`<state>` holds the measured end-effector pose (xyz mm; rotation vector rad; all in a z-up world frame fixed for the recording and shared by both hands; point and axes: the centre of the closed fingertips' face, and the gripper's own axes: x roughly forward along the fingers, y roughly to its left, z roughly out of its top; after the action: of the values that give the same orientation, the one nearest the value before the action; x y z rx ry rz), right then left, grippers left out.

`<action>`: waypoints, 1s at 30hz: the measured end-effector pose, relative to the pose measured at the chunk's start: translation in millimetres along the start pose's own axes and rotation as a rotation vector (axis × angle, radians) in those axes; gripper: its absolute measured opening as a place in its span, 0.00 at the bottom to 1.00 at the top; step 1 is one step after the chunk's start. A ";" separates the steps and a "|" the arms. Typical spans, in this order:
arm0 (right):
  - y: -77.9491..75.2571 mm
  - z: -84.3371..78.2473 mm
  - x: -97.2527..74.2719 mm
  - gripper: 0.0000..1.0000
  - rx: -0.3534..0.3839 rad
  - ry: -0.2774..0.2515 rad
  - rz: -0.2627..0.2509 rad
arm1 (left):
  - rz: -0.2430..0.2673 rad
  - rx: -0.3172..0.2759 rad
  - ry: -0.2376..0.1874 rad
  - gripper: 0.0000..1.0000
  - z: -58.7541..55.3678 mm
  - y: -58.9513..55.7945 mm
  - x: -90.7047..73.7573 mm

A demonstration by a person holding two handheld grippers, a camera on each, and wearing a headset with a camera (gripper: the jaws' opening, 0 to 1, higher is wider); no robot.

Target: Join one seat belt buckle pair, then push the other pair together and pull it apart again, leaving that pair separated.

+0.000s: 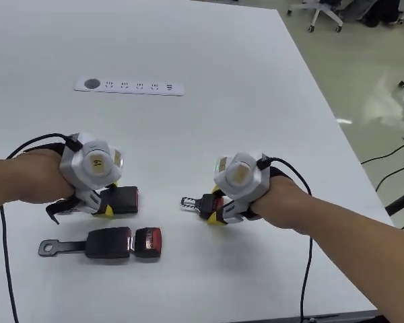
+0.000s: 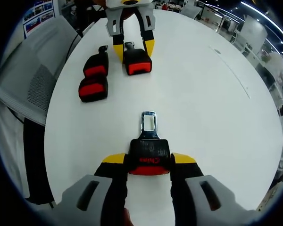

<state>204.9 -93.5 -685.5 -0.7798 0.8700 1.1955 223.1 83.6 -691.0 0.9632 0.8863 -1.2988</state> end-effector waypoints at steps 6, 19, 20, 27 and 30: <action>-3.1 -1.8 4.3 0.33 0.021 -0.017 0.064 | -0.010 -0.021 -0.002 0.33 1.3 -3.1 0.9; -3.7 2.8 7.6 0.33 -0.048 0.024 0.051 | -0.023 -0.010 0.006 0.33 2.5 -5.4 1.0; -3.0 6.5 9.0 0.33 -0.043 0.020 0.056 | -0.025 -0.013 0.002 0.33 1.8 -5.0 0.4; -0.8 27.4 19.2 0.33 -0.034 -0.014 0.075 | -0.037 -0.019 0.003 0.33 2.8 -5.2 -0.5; 1.4 36.5 23.2 0.33 -0.041 -0.023 0.081 | -0.040 -0.021 -0.004 0.33 2.6 -5.7 -1.2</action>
<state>212.2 -51.0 -689.3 -0.7690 0.8676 1.2953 217.3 81.5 -689.4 0.9299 0.9182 -1.3223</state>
